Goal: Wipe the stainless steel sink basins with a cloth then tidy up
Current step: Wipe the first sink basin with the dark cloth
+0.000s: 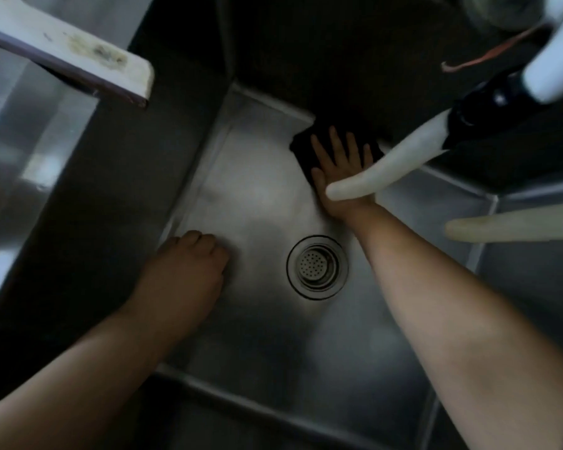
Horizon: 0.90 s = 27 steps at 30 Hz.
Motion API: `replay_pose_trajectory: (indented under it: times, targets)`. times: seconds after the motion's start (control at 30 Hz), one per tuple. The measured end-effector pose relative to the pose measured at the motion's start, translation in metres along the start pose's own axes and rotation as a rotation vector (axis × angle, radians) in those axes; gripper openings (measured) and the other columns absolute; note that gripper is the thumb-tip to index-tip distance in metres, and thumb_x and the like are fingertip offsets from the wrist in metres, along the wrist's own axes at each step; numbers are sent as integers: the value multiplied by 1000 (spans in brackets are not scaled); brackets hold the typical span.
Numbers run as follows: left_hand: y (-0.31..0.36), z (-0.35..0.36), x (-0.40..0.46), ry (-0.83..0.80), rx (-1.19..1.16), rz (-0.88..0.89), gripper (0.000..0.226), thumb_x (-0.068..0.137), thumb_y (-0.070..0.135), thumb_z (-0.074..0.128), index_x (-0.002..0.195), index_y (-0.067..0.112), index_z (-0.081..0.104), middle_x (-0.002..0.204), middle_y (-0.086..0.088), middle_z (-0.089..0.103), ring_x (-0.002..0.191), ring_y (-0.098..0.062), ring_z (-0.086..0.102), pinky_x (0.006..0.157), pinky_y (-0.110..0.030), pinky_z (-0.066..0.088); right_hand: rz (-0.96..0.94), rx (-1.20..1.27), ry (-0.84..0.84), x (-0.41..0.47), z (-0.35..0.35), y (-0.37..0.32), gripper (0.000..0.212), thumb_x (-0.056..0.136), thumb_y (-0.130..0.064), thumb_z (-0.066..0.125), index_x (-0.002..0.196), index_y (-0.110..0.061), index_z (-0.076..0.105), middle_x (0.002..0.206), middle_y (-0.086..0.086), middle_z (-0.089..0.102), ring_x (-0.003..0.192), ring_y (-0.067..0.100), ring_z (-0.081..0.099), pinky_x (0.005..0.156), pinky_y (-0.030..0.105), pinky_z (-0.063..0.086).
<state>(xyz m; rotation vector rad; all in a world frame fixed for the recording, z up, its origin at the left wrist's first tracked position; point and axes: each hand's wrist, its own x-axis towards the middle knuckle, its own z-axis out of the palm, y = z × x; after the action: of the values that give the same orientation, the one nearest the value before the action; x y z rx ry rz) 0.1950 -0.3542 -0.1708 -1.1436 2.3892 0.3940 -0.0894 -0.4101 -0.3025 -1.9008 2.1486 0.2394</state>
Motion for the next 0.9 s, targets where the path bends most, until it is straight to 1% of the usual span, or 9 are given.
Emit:
replay_pose_trajectory:
  times: [0.1,0.27,0.33,0.4,0.53,0.67,0.73,0.8,0.9]
  targets:
    - [17,-6,2,69,-18,45,18,65,15,60,80,7,67,86,-15,67,79,-35,62,65,-41,52,111,16,43,-35,4,48,60,95,-50,23,150,-34,5,159,4,6,145,29,2,114,49,-3]
    - [39,-10,7,78,-14,126,27,73,18,45,81,6,68,87,-14,68,80,-35,63,64,-40,52,307,52,-23,-87,11,117,66,88,-48,17,151,-30,5,159,8,0,144,33,-1,113,45,-10]
    - [44,-8,6,73,-9,143,18,74,17,56,82,6,68,88,-14,67,82,-35,62,65,-41,51,399,47,-31,-104,15,132,62,94,-43,24,152,-25,8,159,10,2,145,32,-2,114,47,-9]
    - [47,-7,4,63,-11,158,14,72,13,66,84,6,68,90,-14,67,85,-35,61,68,-41,50,490,39,-30,-121,19,136,58,98,-37,28,151,-25,9,159,8,1,145,29,-4,115,45,-7]
    - [43,-9,-5,19,7,154,21,78,17,64,96,8,68,102,-12,66,96,-33,60,76,-39,48,549,30,-59,-152,21,122,58,98,-30,32,152,-22,10,159,11,-1,145,31,-8,116,43,-6]
    - [25,-21,-21,33,25,173,24,60,15,80,81,6,71,85,-14,69,78,-35,65,63,-42,55,631,99,-108,-163,24,84,63,98,-31,31,151,-26,-1,158,12,-12,144,34,-14,114,48,-9]
    - [16,-27,-29,55,56,184,20,63,23,70,77,8,72,79,-12,70,70,-32,66,57,-37,55,632,133,-118,-158,26,62,65,97,-31,32,151,-27,-4,158,12,-14,143,35,-15,113,50,-11]
    - [7,-30,-37,41,83,204,34,68,28,43,76,12,72,78,-8,69,69,-29,66,56,-34,55,617,158,-111,-147,25,43,66,97,-32,33,151,-29,-5,158,12,-15,143,35,-16,112,51,-12]
    - [-5,-30,-47,82,58,215,38,68,28,35,74,13,70,75,-8,68,68,-30,65,57,-33,54,557,165,-77,-119,22,16,66,96,-36,35,150,-32,-2,158,12,-13,143,36,-14,112,52,-11]
